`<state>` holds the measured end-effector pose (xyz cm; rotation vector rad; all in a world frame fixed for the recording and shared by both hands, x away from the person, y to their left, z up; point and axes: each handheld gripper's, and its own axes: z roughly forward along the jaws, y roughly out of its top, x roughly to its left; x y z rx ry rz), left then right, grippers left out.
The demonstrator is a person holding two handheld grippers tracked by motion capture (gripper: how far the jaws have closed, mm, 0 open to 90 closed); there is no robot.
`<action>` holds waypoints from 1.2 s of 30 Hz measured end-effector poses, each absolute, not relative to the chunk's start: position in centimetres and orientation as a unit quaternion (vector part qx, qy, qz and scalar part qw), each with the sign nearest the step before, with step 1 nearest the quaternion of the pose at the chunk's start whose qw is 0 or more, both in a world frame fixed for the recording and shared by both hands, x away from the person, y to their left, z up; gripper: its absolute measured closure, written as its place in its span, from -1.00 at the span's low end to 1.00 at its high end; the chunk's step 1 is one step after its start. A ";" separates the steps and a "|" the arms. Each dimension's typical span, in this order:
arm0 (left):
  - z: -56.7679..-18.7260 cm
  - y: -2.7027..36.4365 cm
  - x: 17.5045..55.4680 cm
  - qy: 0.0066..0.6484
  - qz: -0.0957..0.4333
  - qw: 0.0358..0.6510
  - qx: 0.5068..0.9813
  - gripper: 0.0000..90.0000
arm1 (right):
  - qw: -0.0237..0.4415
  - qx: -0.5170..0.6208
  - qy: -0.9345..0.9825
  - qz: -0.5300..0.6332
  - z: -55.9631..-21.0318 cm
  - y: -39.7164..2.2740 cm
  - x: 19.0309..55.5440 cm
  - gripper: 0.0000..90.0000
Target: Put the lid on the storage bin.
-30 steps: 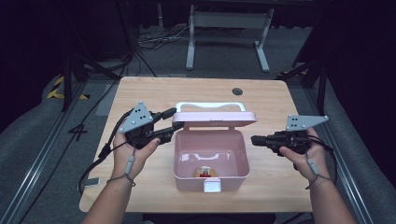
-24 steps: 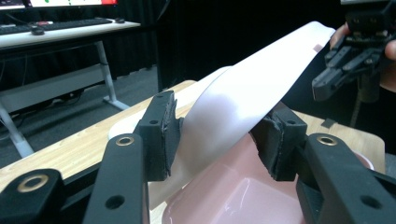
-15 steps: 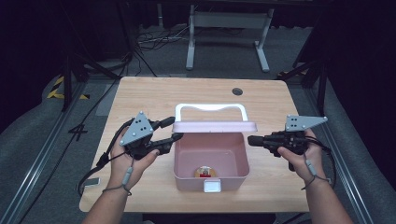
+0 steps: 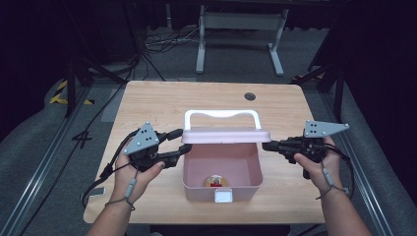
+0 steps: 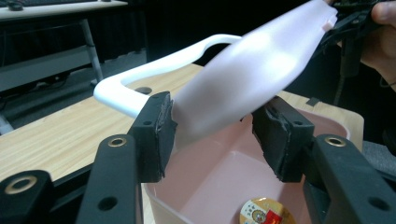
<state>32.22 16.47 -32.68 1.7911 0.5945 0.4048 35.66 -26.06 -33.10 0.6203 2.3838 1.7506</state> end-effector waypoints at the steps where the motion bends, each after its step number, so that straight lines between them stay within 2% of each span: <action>1: -32.7 16.5 32.2 0.253 0.172 0.569 0.763 0.05 | 0.060 0.205 0.787 0.578 -33.1 -26.1 35.7 1.00; 10: -33.3 18.5 32.3 0.283 0.168 0.551 0.767 0.01 | 0.053 0.198 0.791 0.577 -32.8 -26.0 35.7 1.00; 14: -33.9 20.1 32.8 0.310 0.208 0.532 0.760 0.00 | 0.051 0.193 0.794 0.574 -32.8 -25.9 35.9 1.00; 20: -34.9 22.0 34.1 0.343 0.217 0.528 0.746 -0.01 | 0.047 0.184 0.801 0.568 -32.9 -25.8 35.7 0.99; 22: -35.7 22.7 34.9 0.360 0.246 0.501 0.748 -0.02 | 0.042 0.184 0.804 0.563 -33.0 -25.7 35.5 0.98; 36: -37.8 24.2 37.2 0.394 0.250 0.500 0.730 -0.02 | 0.039 0.177 0.822 0.540 -33.1 -25.4 34.3 0.96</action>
